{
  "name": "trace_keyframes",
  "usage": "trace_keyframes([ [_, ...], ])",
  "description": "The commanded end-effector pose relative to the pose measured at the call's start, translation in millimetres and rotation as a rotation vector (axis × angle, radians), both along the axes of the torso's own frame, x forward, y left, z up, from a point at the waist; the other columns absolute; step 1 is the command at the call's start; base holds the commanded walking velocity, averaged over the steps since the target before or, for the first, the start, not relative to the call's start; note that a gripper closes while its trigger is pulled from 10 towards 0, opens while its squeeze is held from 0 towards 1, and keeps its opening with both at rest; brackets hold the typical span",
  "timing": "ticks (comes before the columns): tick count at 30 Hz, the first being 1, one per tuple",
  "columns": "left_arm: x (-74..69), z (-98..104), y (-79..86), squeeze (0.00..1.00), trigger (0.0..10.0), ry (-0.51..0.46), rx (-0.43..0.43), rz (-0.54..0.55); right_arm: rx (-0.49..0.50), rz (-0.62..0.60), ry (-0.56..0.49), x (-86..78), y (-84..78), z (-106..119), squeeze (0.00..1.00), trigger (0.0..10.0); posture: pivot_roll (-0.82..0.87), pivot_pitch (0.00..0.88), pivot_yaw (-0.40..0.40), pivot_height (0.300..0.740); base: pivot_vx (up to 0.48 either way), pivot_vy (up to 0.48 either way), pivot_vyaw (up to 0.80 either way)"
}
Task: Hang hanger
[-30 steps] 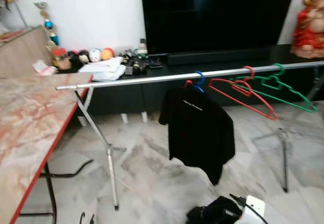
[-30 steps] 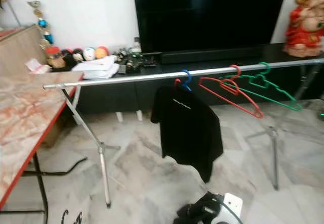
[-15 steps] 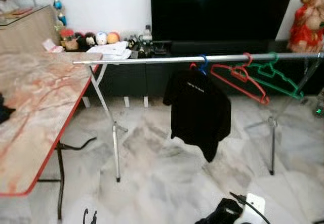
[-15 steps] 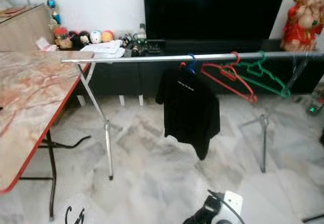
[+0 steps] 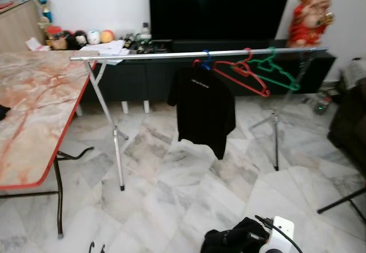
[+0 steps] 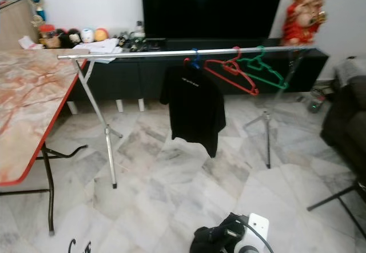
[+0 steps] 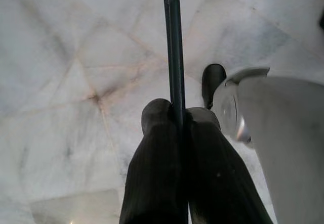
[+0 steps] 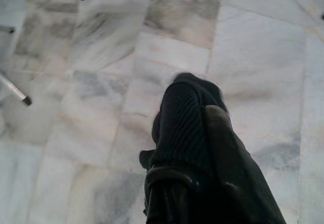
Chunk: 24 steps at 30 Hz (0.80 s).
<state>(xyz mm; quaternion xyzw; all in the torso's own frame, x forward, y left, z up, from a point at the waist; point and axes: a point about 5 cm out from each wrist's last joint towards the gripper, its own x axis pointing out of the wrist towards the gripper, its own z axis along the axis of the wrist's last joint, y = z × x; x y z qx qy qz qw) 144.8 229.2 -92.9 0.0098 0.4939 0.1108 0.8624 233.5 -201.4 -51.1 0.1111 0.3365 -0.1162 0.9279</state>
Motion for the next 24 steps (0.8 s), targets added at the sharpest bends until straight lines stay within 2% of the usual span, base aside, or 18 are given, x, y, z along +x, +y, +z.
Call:
trace_keyframes([
  [1,-9.6,-4,-0.8,0.0,10.0,0.029,-0.009,0.015,-0.007,0.009,-0.017,4.6,-1.0,3,0.0,10.0,0.05,0.018,0.002,0.74,-0.296,0.0,0.0],
  [5,-12.1,-5,-1.2,0.0,10.0,0.035,-0.004,0.005,-0.004,0.015,-0.019,4.6,1.2,3,0.0,10.0,0.05,0.01,0.007,0.74,-0.291,0.0,0.0],
  [14,-12.8,-5,-2.3,0.0,10.0,0.037,-0.008,0.006,-0.016,0.043,-0.03,8.5,1.8,6,0.0,10.0,0.05,0.004,-0.007,0.74,0.0,0.0,0.0],
  [21,-7.7,-2,2.1,0.0,10.0,0.011,0.004,0.015,-0.029,0.089,-0.083,25.7,6.9,18,0.0,10.0,0.07,0.008,-0.014,0.74,0.0,0.0,0.0],
  [24,-7.1,-2,2.7,0.0,10.0,0.009,0.005,0.015,-0.028,0.09,-0.087,26.9,7.4,19,0.0,10.0,0.07,0.008,-0.014,0.74,0.0,0.0,0.0],
])
